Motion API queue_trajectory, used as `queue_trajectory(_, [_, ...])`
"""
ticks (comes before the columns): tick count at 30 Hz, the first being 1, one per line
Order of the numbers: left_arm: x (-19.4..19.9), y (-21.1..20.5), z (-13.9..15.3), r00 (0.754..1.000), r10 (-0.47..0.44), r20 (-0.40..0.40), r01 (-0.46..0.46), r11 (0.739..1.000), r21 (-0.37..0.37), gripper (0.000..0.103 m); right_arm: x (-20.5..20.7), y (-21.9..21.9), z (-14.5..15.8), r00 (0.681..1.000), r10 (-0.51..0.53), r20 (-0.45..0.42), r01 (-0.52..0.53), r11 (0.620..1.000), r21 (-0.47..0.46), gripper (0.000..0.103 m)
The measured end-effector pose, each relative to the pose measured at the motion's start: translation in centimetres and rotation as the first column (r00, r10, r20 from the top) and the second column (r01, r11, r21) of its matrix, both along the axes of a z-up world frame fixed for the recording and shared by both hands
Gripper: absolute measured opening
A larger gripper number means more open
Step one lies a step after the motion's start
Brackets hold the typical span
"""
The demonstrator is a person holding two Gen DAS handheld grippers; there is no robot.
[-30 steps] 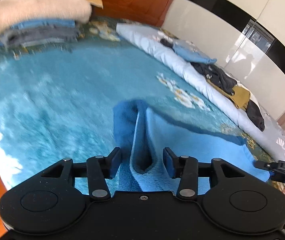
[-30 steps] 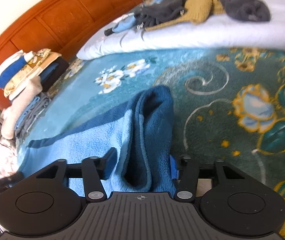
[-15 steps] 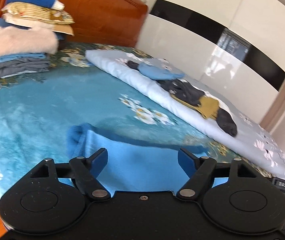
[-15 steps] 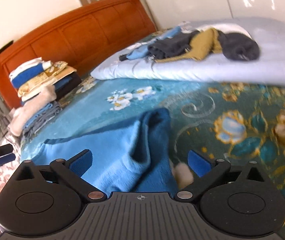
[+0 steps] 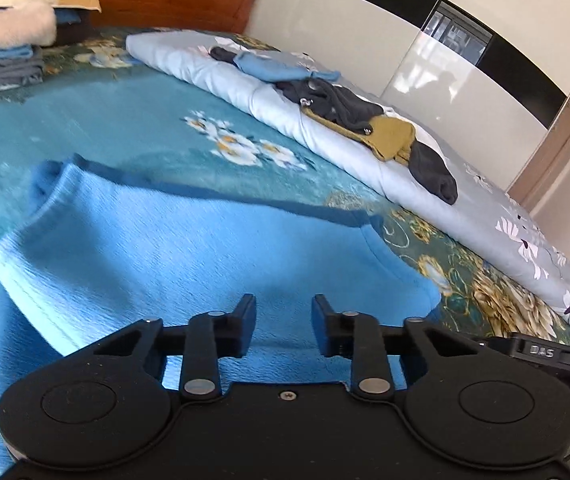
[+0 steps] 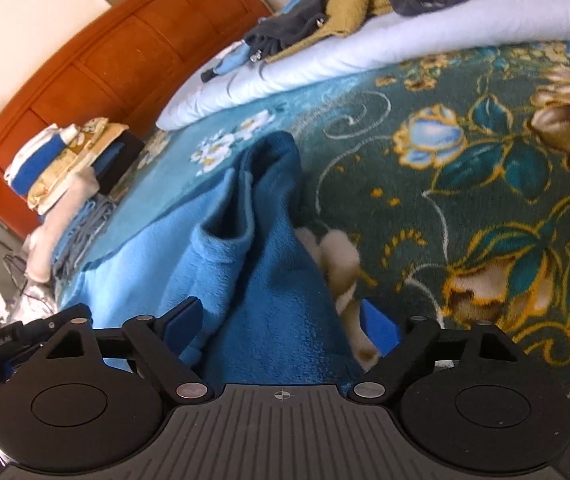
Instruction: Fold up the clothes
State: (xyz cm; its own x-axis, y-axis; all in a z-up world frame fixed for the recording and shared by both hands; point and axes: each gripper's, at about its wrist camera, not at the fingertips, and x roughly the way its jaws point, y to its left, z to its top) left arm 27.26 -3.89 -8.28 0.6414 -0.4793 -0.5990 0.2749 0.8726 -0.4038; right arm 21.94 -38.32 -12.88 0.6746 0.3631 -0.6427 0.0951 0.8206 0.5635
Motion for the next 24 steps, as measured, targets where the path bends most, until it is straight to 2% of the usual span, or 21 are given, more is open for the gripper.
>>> queue_trajectory(1, [0.1, -0.1, -0.3, 1.0, -0.001, -0.006, 0.002, 1.0, 0.003, 0.023, 0.2, -0.1, -0.3, 1.0, -0.006, -0.012, 0.006, 1.0, 0.002, 0.071])
queue_trajectory(3, [0.4, -0.5, -0.9, 1.0, -0.006, -0.019, 0.006, 1.0, 0.014, 0.023, 0.4, -0.1, -0.5, 1.0, -0.014, -0.022, 0.014, 1.0, -0.002, 0.053])
queue_trajectory(7, [0.7, -0.7, -2.6, 0.998, -0.008, -0.06, 0.01, 1.0, 0.024, 0.023, 0.8, -0.1, -0.6, 0.999, -0.002, -0.042, 0.002, 1.0, 0.015, 0.037])
queue_trajectory(12, [1.0, -1.0, -3.7, 0.997, -0.017, -0.072, 0.02, 0.999, 0.049, 0.023, 0.7, 0.5, 0.8, 1.0, 0.024, -0.01, -0.024, 0.999, 0.022, 0.018])
queue_trajectory(21, [1.6, -0.9, -4.3, 0.996, -0.023, -0.089, 0.027, 0.999, 0.045, 0.023, 0.4, 1.7, 3.3, 0.996, 0.071, 0.053, -0.073, 0.997, 0.029, 0.013])
queue_trajectory(24, [1.5, -1.1, -4.3, 0.996, -0.029, -0.081, 0.033, 0.998, 0.059, 0.022, 0.5, 3.1, 5.2, 0.988, 0.111, 0.105, -0.115, 0.993, 0.034, 0.013])
